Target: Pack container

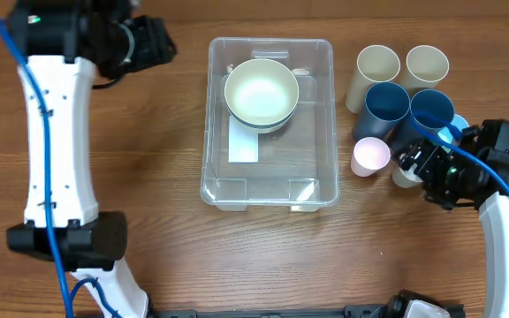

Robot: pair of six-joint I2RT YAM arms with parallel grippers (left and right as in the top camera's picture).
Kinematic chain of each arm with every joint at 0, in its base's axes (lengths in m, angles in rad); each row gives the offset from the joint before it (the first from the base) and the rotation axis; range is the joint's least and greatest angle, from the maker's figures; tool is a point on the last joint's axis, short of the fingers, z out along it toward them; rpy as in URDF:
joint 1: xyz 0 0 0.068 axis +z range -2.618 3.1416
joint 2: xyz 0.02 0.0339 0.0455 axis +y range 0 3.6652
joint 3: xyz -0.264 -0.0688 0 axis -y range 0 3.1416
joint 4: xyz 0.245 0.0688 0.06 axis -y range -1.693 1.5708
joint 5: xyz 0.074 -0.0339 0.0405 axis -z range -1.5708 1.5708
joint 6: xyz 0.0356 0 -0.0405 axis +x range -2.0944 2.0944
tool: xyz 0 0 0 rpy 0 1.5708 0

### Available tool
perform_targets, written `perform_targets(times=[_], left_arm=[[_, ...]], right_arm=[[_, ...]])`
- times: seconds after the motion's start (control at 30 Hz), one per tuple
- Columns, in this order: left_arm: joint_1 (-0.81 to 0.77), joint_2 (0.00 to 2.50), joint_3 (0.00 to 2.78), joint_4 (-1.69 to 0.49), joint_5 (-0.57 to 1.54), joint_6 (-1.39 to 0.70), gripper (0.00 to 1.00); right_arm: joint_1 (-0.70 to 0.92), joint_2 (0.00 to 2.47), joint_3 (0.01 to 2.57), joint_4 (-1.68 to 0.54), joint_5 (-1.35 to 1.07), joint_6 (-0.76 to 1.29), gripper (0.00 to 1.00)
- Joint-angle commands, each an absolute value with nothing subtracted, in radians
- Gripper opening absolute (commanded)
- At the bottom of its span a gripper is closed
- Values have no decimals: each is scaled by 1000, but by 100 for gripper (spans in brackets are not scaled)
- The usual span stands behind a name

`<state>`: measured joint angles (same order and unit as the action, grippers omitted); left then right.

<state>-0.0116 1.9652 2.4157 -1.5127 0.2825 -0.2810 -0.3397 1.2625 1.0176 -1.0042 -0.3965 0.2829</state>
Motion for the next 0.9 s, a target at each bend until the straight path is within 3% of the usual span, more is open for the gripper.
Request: perform_targets(times=[0.0,0.2,0.37,0.87], left_arm=[[46,1961,2424,-1610,211,-223,100],[64,1961,2424,-1689,28,-213,100],[64,1961,2424,-1689,14,-213,100],[63,1961,2424,-1689,15,-213,100]], right_arm=[[-327,1259,1229,-1061,-384,247,93],[-257,1265,1490,-1110,-326,231,93],[-195,1333,1578,-1104,-333,188,93],[-31,1861,1990,-1148,-264,14,93]])
